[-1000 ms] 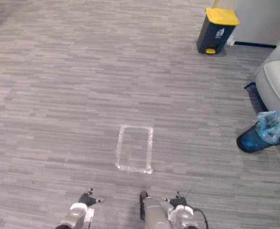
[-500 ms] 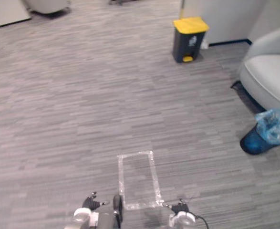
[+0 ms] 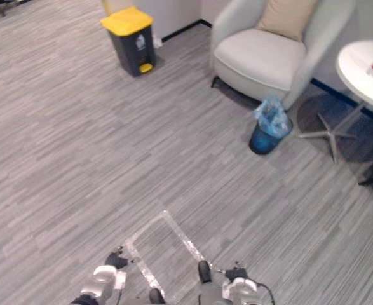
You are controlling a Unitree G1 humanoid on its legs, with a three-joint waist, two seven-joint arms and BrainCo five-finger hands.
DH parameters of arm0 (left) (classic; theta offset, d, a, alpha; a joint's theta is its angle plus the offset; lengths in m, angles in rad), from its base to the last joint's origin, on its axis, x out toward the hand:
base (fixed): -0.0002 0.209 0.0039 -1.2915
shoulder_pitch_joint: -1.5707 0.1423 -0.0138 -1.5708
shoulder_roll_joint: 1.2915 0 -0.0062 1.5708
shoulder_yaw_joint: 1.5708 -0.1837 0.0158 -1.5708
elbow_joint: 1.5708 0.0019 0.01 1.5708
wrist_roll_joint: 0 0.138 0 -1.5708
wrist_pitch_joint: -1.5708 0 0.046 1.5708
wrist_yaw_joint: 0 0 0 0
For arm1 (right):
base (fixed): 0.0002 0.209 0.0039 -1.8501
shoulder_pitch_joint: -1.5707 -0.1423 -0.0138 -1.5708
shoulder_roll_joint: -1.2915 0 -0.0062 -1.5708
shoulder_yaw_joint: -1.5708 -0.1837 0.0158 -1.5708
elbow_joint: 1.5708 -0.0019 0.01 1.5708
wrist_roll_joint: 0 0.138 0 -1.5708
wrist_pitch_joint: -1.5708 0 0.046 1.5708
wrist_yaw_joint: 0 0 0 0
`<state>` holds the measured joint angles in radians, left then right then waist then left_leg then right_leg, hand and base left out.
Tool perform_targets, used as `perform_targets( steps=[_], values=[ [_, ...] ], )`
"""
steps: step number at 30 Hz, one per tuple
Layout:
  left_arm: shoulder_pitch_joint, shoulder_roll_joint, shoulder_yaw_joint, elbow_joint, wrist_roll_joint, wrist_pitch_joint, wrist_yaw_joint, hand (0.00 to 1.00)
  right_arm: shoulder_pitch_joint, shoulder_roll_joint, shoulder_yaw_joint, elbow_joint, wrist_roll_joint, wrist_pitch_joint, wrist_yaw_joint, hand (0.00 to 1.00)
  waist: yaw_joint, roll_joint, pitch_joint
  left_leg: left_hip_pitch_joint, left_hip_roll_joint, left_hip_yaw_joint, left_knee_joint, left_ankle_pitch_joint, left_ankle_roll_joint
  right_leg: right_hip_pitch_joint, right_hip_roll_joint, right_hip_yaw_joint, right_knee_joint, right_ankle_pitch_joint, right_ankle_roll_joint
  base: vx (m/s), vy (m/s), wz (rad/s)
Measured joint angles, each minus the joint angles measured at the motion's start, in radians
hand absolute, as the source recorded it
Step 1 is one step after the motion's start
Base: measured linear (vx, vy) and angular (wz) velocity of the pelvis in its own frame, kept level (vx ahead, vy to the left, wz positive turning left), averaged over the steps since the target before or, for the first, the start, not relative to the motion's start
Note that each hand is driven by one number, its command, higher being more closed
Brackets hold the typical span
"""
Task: Organize the slippers on the shoe rack
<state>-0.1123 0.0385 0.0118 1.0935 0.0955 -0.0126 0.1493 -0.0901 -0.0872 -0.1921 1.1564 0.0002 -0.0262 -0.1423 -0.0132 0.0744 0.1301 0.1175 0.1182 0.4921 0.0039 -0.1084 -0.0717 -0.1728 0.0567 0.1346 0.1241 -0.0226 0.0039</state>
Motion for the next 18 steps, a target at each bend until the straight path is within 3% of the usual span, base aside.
perform_targets(
  steps=[3, 4, 5, 6, 7, 8, 9, 10, 11, 13, 14, 15, 16, 18],
  values=[
    [0.003, -0.018, 0.000, 0.001, 0.002, -0.001, -0.003, 0.00, 0.026, -0.012, -0.016, -0.003, 0.001, -0.004, -0.001, 0.00, -0.028, -0.007, -0.005, 0.029, 0.008, -0.009, 0.039, -0.011, -0.025, -0.001, 0.005, -0.011, 0.089, -0.081, -0.009, 0.11, -0.103, 0.03],
    [0.006, -0.018, 0.000, -0.003, 0.003, -0.001, -0.003, 0.00, 0.031, -0.011, -0.026, -0.004, 0.005, -0.004, 0.001, 0.00, -0.030, -0.008, -0.004, 0.012, 0.023, -0.009, 0.097, -0.038, -0.065, -0.005, 0.004, -0.012, 0.104, -0.106, -0.015, 0.05, -0.095, -0.05],
    [0.017, -0.016, 0.004, -0.003, 0.005, 0.000, -0.005, 0.00, 0.033, -0.005, -0.040, -0.004, 0.005, -0.003, 0.001, 0.00, -0.029, -0.015, -0.008, -0.048, 0.063, -0.020, 0.282, -0.084, -0.105, -0.002, 0.003, -0.002, 0.133, -0.144, -0.019, 0.09, -0.160, -0.21],
    [0.036, -0.027, 0.025, -0.005, 0.006, 0.003, -0.006, 0.00, 0.045, -0.001, -0.041, -0.007, 0.010, -0.003, 0.000, 0.00, -0.026, -0.016, -0.006, -0.131, 0.116, -0.065, 0.533, -0.087, -0.091, 0.021, 0.010, 0.016, 0.141, -0.154, -0.023, 0.06, -0.105, -0.26],
    [0.042, -0.030, 0.031, -0.007, 0.006, 0.004, -0.007, 0.00, 0.047, -0.002, -0.040, -0.008, 0.010, -0.003, 0.000, 0.00, -0.024, -0.013, -0.007, -0.145, 0.125, -0.073, 0.574, -0.081, -0.083, 0.026, 0.015, 0.021, 0.143, -0.154, -0.025, 0.13, -0.071, -0.71],
    [0.084, -0.054, 0.048, -0.022, 0.005, 0.007, -0.006, 0.00, 0.060, -0.006, -0.038, -0.011, 0.010, -0.004, 0.001, 0.00, 0.007, -0.006, -0.012, -0.225, 0.166, -0.125, 0.784, -0.066, -0.051, 0.054, 0.039, 0.080, 0.163, -0.175, -0.056, 0.21, 0.090, -0.96],
    [0.086, -0.055, 0.052, -0.044, 0.003, 0.005, -0.010, 0.00, 0.058, -0.013, -0.036, -0.001, 0.011, -0.001, 0.001, 0.00, 0.014, -0.002, -0.013, -0.262, 0.155, -0.149, 0.812, -0.127, -0.038, 0.071, 0.037, 0.126, 0.163, -0.183, -0.061, 0.21, 0.090, -1.12],
    [0.086, -0.053, 0.053, -0.047, 0.002, 0.004, -0.010, 0.00, 0.057, -0.013, -0.034, -0.001, 0.011, -0.001, 0.001, 0.00, 0.017, -0.007, -0.015, -0.276, 0.142, -0.145, 0.796, -0.147, -0.026, 0.073, 0.029, 0.148, 0.162, -0.185, -0.059, 0.23, 0.207, -1.30],
    [0.087, -0.051, 0.052, -0.050, -0.001, 0.003, -0.009, 0.00, 0.045, -0.014, -0.033, -0.001, 0.011, -0.002, 0.001, 0.00, 0.022, -0.018, -0.011, -0.303, 0.094, -0.149, 0.686, -0.175, -0.008, 0.076, 0.006, 0.217, 0.153, -0.185, -0.049, 0.14, 0.161, -1.19],
    [0.085, -0.051, 0.047, -0.050, -0.004, 0.003, -0.007, 0.00, 0.036, -0.022, -0.031, 0.001, 0.011, 0.000, 0.001, 0.00, 0.023, -0.023, -0.009, -0.324, 0.031, -0.207, 0.504, -0.174, -0.013, 0.093, -0.022, 0.315, 0.134, -0.177, -0.014, 0.22, 0.315, -1.38],
    [0.087, -0.051, 0.046, -0.050, -0.008, 0.003, -0.006, 0.00, 0.036, -0.028, -0.031, 0.003, 0.011, 0.003, 0.001, 0.00, 0.024, -0.024, -0.008, -0.322, -0.005, -0.260, 0.387, -0.151, -0.024, 0.107, -0.043, 0.352, 0.110, -0.173, 0.000, 0.20, 0.358, -1.65],
    [0.088, -0.053, 0.046, -0.051, -0.014, 0.002, 0.000, 0.00, 0.034, -0.038, -0.030, 0.004, 0.010, 0.002, 0.000, 0.00, 0.034, -0.013, -0.011, -0.295, -0.030, -0.329, 0.197, -0.075, -0.044, 0.117, -0.051, 0.406, 0.080, -0.165, 0.016, 0.11, 0.239, -1.76],
    [0.088, -0.053, 0.046, -0.046, -0.018, 0.002, 0.002, 0.00, 0.039, -0.051, -0.015, 0.009, 0.009, 0.001, 0.000, 0.00, 0.043, -0.006, -0.012, -0.273, -0.025, -0.316, 0.162, 0.047, -0.018, 0.125, -0.049, 0.440, 0.059, -0.161, 0.057, 0.11, 0.238, -1.60],
    [0.081, -0.022, 0.040, -0.040, -0.018, 0.004, 0.003, 0.00, 0.032, -0.025, 0.009, 0.014, 0.001, 0.003, 0.005, 0.00, 0.044, -0.037, -0.015, -0.231, -0.047, -0.238, 0.134, 0.038, 0.004, 0.128, -0.091, 0.428, 0.034, -0.137, 0.107, 0.17, 0.327, -1.08]
  ],
)
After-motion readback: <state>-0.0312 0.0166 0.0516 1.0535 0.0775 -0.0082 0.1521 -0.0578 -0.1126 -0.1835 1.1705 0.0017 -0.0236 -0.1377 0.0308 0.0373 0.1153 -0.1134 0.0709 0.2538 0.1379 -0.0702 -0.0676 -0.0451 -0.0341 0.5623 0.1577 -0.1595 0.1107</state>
